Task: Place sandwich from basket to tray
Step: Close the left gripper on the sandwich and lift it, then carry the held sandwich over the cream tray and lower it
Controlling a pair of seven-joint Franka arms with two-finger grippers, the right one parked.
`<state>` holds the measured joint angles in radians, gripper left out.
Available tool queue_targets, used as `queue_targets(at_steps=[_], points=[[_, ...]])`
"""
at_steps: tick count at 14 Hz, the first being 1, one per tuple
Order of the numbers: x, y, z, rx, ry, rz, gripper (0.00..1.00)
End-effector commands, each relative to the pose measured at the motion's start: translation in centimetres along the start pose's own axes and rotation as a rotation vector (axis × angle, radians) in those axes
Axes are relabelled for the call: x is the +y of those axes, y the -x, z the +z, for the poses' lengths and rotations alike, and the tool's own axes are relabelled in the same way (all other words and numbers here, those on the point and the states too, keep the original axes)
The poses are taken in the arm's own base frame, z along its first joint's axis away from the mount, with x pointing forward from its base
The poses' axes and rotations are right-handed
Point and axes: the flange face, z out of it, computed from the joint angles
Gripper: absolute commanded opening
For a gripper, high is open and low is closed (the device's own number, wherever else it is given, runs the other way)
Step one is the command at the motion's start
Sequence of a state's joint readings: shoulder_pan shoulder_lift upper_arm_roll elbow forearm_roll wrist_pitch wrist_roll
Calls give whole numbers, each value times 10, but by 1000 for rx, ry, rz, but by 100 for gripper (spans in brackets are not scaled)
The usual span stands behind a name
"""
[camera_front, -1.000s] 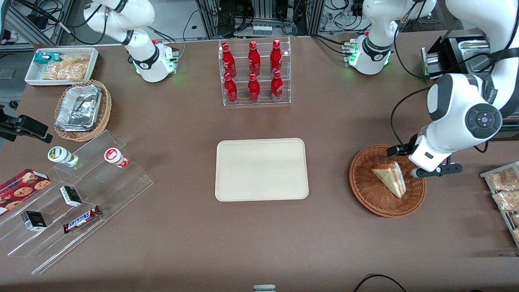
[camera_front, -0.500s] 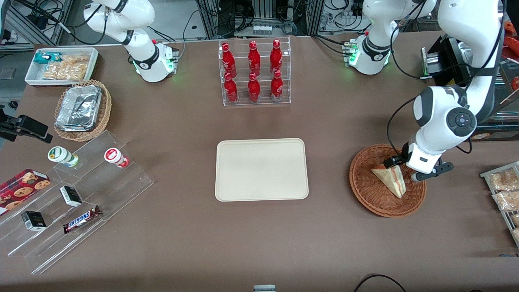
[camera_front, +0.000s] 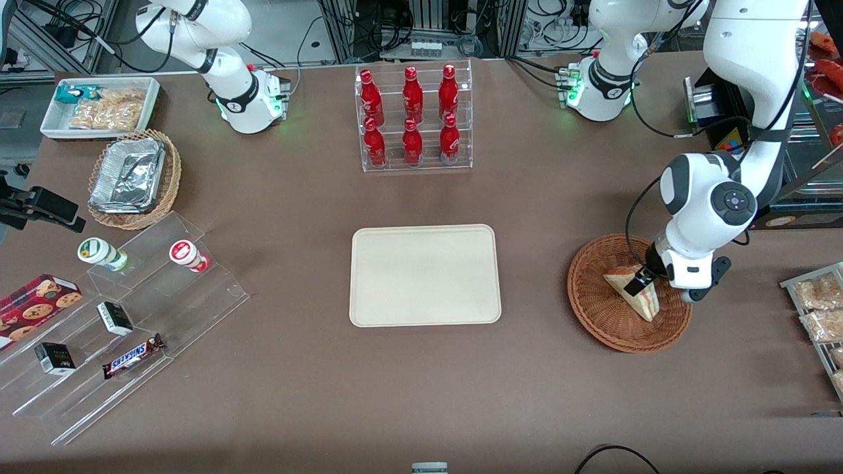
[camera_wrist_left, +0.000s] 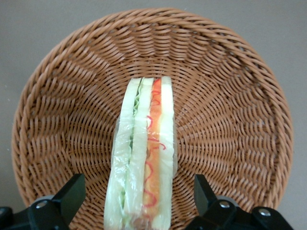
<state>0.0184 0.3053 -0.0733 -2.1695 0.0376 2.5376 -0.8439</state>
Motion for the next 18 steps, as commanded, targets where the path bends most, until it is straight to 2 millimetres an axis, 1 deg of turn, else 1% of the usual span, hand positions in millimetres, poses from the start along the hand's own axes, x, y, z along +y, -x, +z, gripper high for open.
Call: queue_targets(at_steps=[1,2,3,4,5,6,7,8,9,10,11,12,13,14,15,16,18], points=[[-1,2,8,-7,6,-65,89],[-1,2,9,-8,5,-103,75],[1,2,7,-6,7,-147,48],[2,1,5,-5,8,-163,17],[3,-2,0,-1,11,-159,8],[6,-2,-2,-2,7,-151,4],[8,-2,-8,-12,-10,-126,3],[13,-3,-18,-35,-38,-49,3],[19,-6,-36,-63,-66,52,3],[27,-9,-49,-88,-87,149,3],[45,-7,-65,-111,-99,281,4],[55,-3,-74,-140,-115,395,5],[61,1,-79,-152,-109,442,5],[82,20,-86,-144,-94,496,5],[99,30,-85,-142,-90,533,5],[127,51,-82,-140,-87,588,6],[164,93,-73,-147,-89,664,5]])
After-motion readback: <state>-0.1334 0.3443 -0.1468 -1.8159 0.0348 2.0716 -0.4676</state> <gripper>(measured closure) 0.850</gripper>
